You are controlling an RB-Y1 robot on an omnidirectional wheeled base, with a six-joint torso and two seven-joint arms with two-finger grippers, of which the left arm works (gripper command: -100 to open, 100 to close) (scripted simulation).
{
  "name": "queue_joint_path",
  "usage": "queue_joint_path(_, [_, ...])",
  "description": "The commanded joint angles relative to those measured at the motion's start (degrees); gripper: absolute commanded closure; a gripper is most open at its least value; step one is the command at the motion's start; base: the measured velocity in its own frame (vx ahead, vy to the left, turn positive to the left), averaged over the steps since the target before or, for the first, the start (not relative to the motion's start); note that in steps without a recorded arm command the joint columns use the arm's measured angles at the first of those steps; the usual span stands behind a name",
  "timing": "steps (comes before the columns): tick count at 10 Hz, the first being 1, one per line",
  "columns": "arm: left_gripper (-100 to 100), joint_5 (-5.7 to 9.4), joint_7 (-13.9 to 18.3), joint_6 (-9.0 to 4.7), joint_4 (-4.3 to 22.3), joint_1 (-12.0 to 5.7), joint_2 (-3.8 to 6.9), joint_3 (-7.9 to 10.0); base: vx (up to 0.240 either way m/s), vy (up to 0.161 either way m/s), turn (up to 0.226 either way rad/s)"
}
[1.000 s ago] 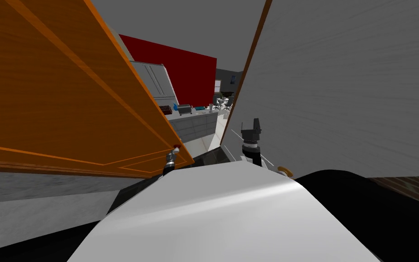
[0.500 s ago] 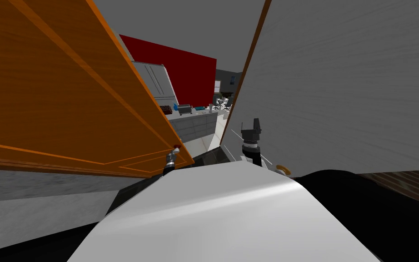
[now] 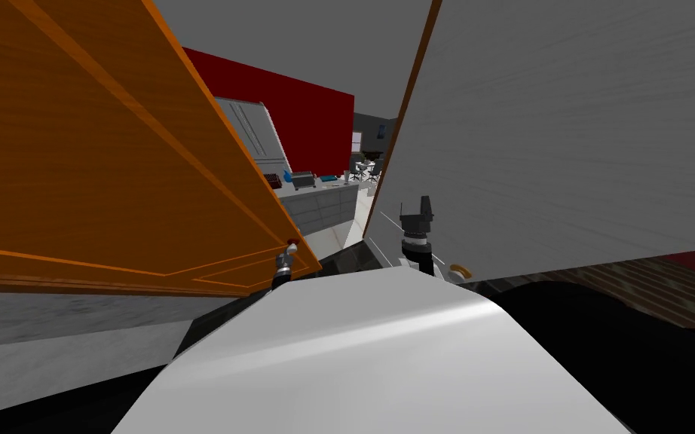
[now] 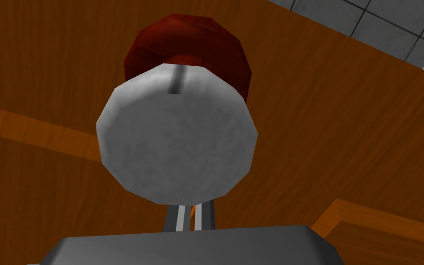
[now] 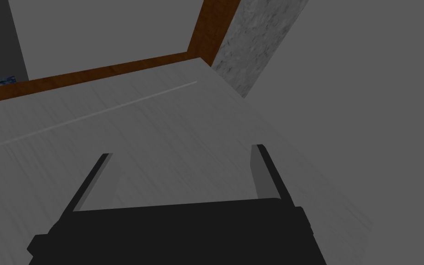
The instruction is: Pull the door open
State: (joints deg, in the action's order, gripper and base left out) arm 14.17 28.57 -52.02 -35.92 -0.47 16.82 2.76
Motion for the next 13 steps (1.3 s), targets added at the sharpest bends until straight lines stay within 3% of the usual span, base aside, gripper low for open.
queue_joint_path(1, [100, -0.16, 0.9, -0.18, -2.1, 0.21, -0.59, -0.69, -0.019, -0.001, 0.001])
queue_joint_path(2, [-100, 0.82, 3.2, -0.28, 1.1, -0.88, -0.19, -0.61, -0.032, 0.019, 0.025])
queue_joint_path(10, [-100, 5.02, 15.2, 1.11, -0.1, -1.80, -1.31, -3.22, -0.071, -0.004, -0.019])
queue_joint_path(13, [-100, 5.80, 18.3, 1.37, -0.3, -1.97, -1.52, -3.71, -0.054, 0.006, -0.008])
